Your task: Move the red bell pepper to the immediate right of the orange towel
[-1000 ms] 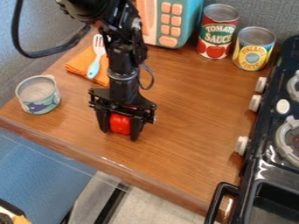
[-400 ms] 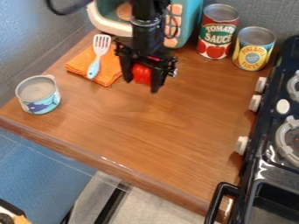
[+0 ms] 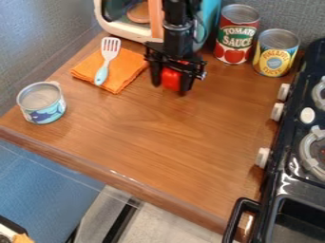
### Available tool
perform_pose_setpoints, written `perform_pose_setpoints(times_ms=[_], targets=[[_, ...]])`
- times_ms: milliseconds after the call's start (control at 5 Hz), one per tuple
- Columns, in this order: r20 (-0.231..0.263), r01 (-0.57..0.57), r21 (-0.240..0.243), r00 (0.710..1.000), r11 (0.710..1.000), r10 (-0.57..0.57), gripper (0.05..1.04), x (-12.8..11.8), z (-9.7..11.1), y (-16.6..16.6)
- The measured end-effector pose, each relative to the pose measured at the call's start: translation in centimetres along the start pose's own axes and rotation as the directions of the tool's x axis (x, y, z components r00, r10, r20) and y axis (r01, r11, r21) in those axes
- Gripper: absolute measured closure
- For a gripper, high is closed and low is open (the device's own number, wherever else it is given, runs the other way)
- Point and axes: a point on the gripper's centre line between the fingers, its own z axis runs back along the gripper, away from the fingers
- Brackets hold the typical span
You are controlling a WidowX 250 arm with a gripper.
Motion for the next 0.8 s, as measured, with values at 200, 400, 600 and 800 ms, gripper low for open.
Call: perform_pose_setpoints(times_ms=[200,400,600,800], targets=[[-0.013,0.004,-0.01,1.0,1.0,-0.004,0.302,1.41,-0.84,0.15],[-0.015,0.014,-0.021,1.0,1.0,-0.014,0.239,1.62,-0.84,0.39],[-0.033,0.033,-0.028,0.999,0.999,-0.034,0.072,1.33,-0.83,0.36],[-0.01,0.035,-0.034,0.999,0.999,-0.035,0.076,1.45,0.16,0.32]])
